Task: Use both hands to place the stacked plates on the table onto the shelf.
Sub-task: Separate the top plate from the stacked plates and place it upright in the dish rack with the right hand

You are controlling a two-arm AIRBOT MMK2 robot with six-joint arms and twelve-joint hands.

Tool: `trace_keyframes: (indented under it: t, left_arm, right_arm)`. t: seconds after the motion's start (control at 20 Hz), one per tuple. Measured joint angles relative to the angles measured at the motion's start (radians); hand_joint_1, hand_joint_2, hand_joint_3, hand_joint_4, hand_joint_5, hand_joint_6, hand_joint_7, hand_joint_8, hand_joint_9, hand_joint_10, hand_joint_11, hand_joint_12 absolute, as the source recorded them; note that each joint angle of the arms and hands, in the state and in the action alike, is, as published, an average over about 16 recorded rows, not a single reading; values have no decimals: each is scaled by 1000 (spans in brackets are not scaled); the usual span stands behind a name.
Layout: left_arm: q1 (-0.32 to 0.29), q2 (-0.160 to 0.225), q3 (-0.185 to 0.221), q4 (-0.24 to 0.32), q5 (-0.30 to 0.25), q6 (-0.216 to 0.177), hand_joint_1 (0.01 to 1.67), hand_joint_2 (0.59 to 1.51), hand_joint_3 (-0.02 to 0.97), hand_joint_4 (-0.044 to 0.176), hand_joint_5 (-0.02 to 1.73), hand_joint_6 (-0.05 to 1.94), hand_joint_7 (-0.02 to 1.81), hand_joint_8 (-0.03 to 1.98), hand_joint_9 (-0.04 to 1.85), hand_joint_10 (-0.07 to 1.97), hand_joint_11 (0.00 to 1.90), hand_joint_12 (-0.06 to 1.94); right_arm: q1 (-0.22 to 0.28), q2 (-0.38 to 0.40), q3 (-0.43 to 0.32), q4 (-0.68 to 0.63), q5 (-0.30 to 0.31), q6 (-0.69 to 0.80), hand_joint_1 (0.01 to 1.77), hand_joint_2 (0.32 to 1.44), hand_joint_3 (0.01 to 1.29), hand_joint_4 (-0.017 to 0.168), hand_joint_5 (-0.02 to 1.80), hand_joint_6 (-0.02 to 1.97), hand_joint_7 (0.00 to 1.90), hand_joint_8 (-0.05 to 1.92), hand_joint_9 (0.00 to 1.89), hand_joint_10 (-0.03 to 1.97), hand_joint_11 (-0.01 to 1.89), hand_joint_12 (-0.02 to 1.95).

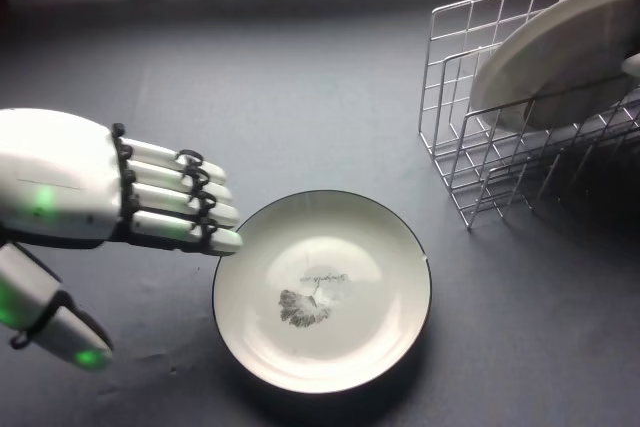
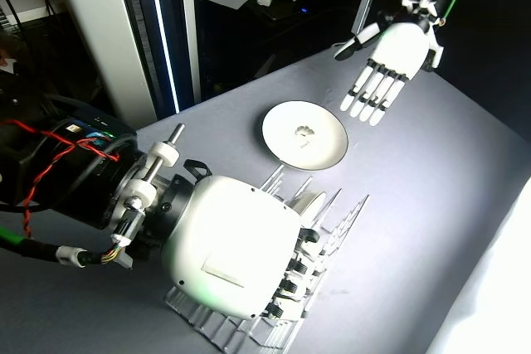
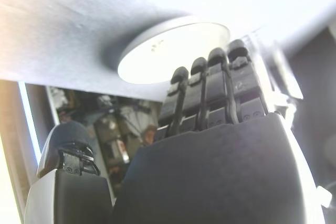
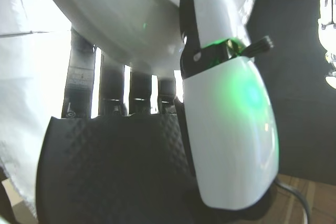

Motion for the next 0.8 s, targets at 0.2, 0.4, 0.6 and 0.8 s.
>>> trace_keyframes:
  t: [0.2,0.4,0.6,0.8]
  left_arm:
    - [21,-5,-36,8,31,0,15,1097,17,1,15,12,17,1,13,9,16,9]
    - [37,-6,-69,5,63,0,14,1096,16,1,16,13,18,1,12,9,15,9]
    - [50,-3,-99,3,98,0,14,1095,16,1,17,13,19,1,12,9,15,9]
    - [67,1,-122,3,133,1,15,1097,16,1,17,13,19,1,12,9,15,5]
  right_arm:
    - [34,0,-10,-33,7,-2,1117,1080,14,-4,411,545,537,444,429,755,225,1273]
    - [79,0,-34,-107,39,-5,925,1077,15,-2,238,270,335,204,246,447,75,896]
    - [119,0,-65,-230,108,-7,734,1042,14,-1,113,148,171,59,99,235,18,537]
    - [134,1,-104,-389,208,-7,566,978,14,1,33,39,54,2,22,64,12,179]
